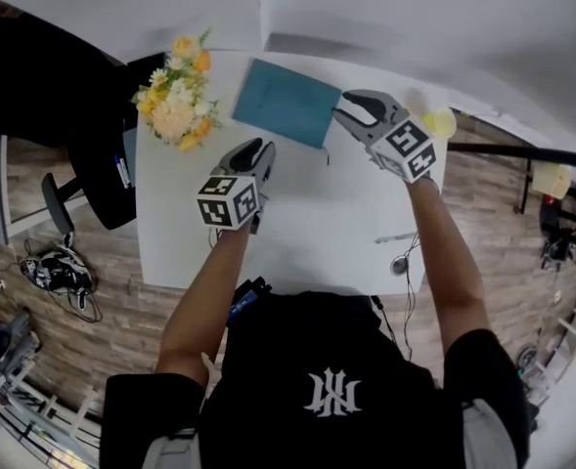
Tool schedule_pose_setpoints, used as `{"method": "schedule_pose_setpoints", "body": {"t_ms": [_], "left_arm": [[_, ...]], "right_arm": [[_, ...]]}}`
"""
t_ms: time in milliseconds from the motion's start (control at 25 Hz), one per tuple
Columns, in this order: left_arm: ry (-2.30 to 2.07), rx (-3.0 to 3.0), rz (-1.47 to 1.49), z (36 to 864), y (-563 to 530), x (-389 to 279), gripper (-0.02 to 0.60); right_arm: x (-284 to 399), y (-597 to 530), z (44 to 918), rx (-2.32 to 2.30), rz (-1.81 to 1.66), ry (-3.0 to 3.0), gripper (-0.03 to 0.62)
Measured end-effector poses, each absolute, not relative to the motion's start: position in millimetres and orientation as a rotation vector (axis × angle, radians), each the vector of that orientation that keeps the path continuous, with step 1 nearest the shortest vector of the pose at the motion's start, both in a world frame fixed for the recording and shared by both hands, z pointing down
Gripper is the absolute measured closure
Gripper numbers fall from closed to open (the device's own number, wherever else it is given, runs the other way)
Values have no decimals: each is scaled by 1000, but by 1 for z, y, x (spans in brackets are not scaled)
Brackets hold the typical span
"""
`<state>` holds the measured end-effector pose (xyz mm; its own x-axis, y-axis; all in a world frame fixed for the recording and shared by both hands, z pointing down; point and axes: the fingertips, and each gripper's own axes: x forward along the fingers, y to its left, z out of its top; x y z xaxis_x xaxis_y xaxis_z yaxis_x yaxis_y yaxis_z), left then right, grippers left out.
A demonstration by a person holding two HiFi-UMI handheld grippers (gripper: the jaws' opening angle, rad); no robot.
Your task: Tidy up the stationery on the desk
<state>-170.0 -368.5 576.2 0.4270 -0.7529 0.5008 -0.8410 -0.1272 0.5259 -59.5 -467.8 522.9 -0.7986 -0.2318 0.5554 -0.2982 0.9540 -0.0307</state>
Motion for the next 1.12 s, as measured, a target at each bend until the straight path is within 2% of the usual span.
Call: {"method": "schedule_pose_setpoints", "body": {"t_ms": [280,440,680,1120], "left_arm": [[-1450,1742,100,587,-395,-191,428],[-1471,1669,93,592,-399,-192,422],[-1506,1607,130,599,-404,-193,420],[-1545,1546,207,612,-412,-193,364]], "right_arm": [[-69,-515,581,295,167,-2453,450],[-80,-527,600,264,187,-2429,451],[-96,-527,610,186,131,-2418,451],[-103,-523,622,110,179,-2381,452]]}}
